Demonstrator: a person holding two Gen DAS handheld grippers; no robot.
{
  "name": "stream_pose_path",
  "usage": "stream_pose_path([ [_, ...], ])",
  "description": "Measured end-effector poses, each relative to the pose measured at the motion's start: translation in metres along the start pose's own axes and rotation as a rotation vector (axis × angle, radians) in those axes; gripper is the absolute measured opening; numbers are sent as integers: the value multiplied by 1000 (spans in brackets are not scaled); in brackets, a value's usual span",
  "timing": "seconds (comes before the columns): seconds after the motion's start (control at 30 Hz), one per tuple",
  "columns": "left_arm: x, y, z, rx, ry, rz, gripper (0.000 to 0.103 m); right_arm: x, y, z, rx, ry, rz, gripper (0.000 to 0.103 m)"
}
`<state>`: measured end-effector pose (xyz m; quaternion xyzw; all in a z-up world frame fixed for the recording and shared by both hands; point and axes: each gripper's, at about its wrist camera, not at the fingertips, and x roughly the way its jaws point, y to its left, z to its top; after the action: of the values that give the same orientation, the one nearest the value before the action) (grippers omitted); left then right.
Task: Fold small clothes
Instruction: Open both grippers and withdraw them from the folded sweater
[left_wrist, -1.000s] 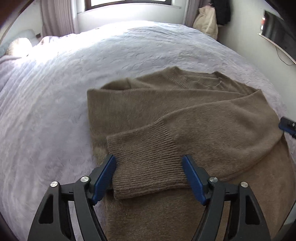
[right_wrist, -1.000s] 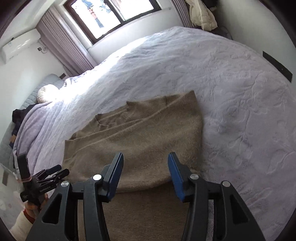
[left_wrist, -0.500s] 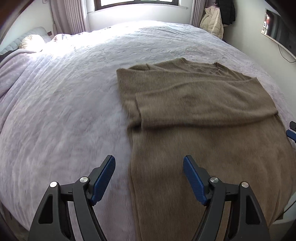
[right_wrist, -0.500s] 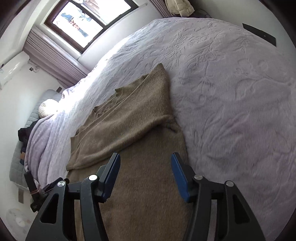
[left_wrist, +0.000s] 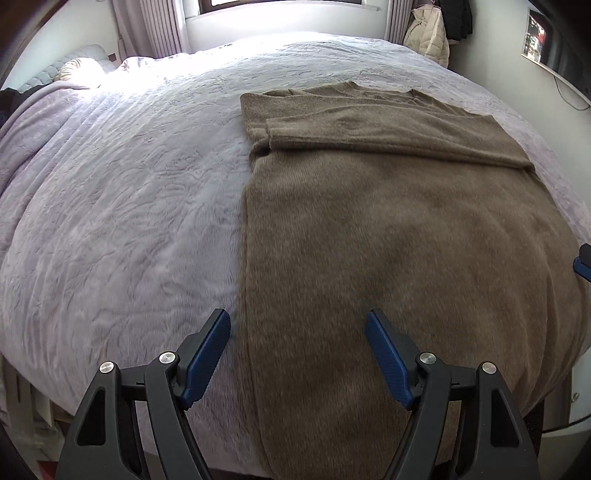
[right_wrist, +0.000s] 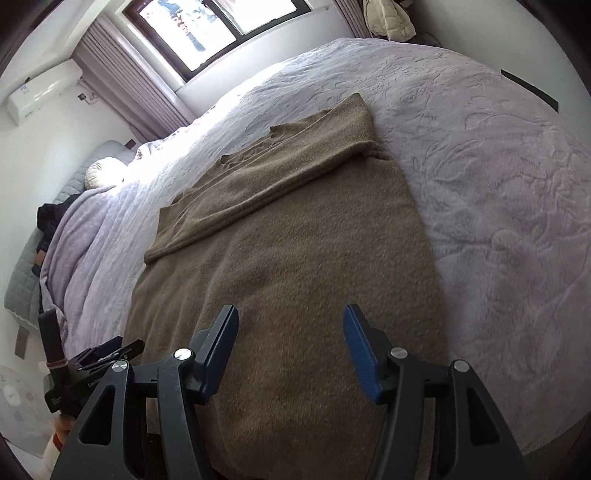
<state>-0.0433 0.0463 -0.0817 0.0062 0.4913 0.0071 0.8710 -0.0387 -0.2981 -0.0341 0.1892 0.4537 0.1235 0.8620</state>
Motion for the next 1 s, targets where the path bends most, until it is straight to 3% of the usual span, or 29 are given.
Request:
stream_pose_path([
  [0.77, -16, -1, -34, -47, 14, 4, 77, 6, 0, -45, 78, -52, 12, 68],
  [0.87, -16, -3, -37, -47, 8, 20, 85, 7, -1, -48, 83, -66, 16, 68],
  [1.0, -14, 1, -41, -66, 1, 0, 86, 7, 0, -54, 69, -94, 18, 70],
])
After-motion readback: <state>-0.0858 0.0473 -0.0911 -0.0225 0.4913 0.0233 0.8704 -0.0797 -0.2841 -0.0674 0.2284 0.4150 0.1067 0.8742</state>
